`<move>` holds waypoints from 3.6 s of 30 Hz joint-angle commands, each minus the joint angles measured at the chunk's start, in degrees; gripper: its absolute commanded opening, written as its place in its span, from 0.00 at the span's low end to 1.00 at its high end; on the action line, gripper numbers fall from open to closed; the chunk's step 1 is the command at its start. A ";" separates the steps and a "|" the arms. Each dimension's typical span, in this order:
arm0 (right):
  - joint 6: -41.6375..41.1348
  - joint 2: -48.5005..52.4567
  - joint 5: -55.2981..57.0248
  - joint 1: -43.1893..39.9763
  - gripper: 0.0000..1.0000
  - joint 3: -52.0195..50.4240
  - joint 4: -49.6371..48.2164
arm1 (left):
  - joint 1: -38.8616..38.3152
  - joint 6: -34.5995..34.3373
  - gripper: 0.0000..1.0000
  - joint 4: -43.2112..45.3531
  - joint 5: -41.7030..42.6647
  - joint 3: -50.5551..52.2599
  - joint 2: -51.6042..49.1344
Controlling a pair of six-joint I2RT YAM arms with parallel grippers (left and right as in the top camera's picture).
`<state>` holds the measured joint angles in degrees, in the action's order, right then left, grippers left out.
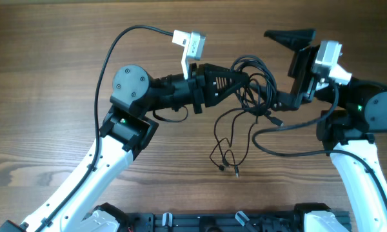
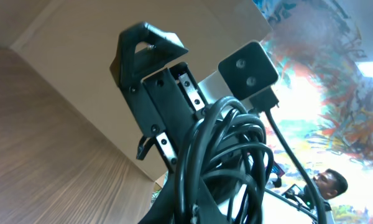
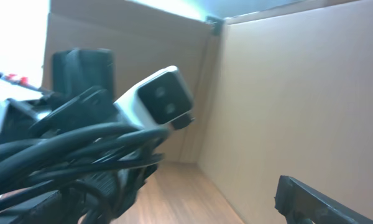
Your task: Untangle cables
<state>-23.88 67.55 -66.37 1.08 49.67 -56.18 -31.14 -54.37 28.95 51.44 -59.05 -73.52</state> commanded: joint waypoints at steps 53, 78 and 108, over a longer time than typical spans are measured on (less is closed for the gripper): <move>2.84 0.50 54.23 -19.02 1.00 0.24 60.92 | 18.16 4.37 0.04 6.47 26.93 -0.66 10.62; -29.44 -12.61 -8.90 -18.95 0.99 6.19 36.70 | 18.12 4.66 0.04 -7.63 15.91 -0.66 6.27; 68.94 1.44 -2.73 6.88 0.75 42.21 128.87 | 6.16 47.95 0.04 -21.53 7.23 -0.66 6.34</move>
<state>43.81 69.78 -66.41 7.46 91.11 72.23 -25.23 -7.55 6.50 61.69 -59.20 -67.51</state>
